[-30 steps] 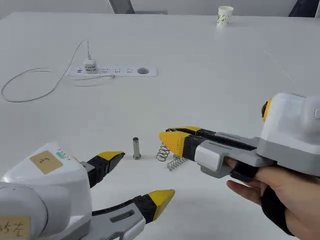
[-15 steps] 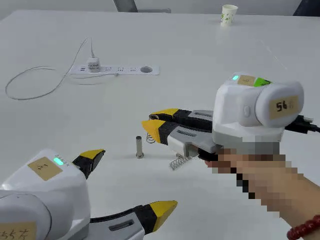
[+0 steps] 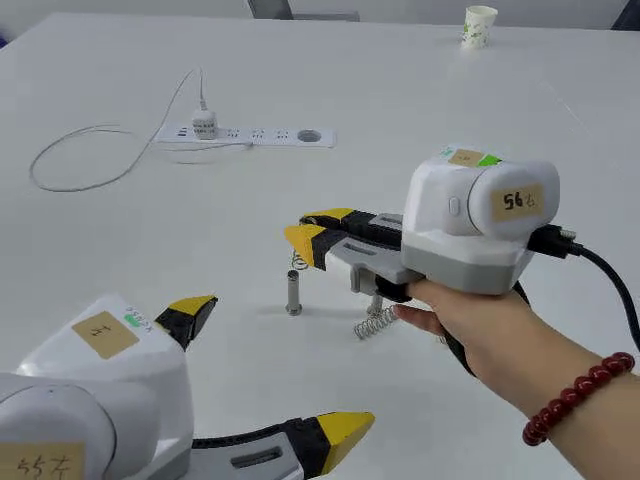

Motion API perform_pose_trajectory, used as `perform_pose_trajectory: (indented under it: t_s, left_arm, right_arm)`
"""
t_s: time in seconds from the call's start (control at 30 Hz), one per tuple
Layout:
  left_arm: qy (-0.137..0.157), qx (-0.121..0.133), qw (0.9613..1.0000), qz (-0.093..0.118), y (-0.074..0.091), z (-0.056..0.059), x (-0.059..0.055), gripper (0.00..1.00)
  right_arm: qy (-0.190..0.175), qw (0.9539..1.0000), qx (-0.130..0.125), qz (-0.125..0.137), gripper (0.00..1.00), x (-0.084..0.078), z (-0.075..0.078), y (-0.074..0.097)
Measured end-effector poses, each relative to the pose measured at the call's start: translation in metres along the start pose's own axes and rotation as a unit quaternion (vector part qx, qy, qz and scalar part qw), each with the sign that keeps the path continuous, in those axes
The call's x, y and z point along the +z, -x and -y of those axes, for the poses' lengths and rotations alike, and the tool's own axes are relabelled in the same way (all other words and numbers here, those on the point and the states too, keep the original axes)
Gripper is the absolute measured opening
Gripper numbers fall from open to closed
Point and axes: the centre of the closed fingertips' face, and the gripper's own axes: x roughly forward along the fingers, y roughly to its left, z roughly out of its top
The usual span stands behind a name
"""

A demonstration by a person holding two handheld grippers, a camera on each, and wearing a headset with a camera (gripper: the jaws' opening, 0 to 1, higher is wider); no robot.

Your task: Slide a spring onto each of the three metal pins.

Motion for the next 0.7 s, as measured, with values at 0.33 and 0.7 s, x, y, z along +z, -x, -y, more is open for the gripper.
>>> perform_pose_trajectory:
  t_s: [0.33,0.7]
  left_arm:
    - [0.0,0.001,1.0,-0.002,0.0,-0.002,-0.003,1.0]
    - [0.004,0.003,1.0,-0.006,0.001,-0.003,-0.006,0.97]
  right_arm:
    - [0.012,0.9998,-0.004,-0.016,0.12,-0.01,0.001,-0.009]
    - [0.031,0.9992,-0.007,-0.025,0.12,-0.018,-0.002,-0.014]
